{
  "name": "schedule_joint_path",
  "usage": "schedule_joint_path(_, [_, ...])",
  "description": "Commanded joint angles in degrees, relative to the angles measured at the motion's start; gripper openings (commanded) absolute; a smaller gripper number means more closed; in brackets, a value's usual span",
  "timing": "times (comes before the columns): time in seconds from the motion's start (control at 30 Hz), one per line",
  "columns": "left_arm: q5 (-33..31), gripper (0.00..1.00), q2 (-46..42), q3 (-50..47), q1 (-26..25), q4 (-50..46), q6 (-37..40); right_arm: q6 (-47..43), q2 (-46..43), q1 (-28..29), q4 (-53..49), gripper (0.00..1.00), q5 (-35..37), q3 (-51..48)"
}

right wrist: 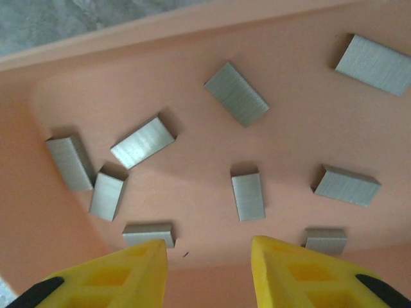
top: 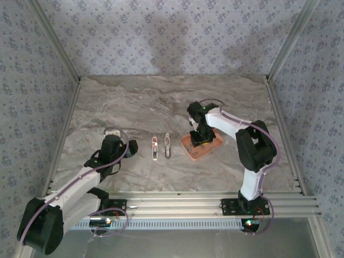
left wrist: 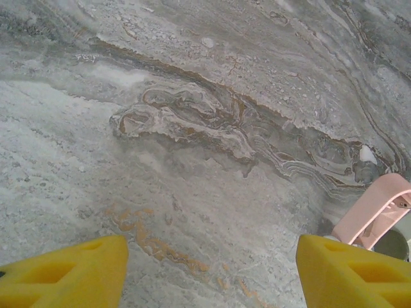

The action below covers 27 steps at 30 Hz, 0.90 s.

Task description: Load the staples into the stapler

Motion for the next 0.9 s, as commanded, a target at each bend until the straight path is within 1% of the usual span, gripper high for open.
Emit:
schedule_joint_path(0.0, [0.56,0.70,1.13,0.11,0.28,1.61,0.56,-1.49,1.42,-1.13,-1.18,0.38,1.59,1.70])
schedule_joint_path(0.53, [0.90,0.70,5.76,1.38,0.28,3.30,-0.52,-1.67,4.64,-2.07,0.91,0.34,-0.55,1.89])
schedule_joint_path(0.87, [1.10,0.70,5.83,1.44,0.28,3.15,-0.84,-1.24,5.98,-2.57,3.91,0.28,0.09,0.58])
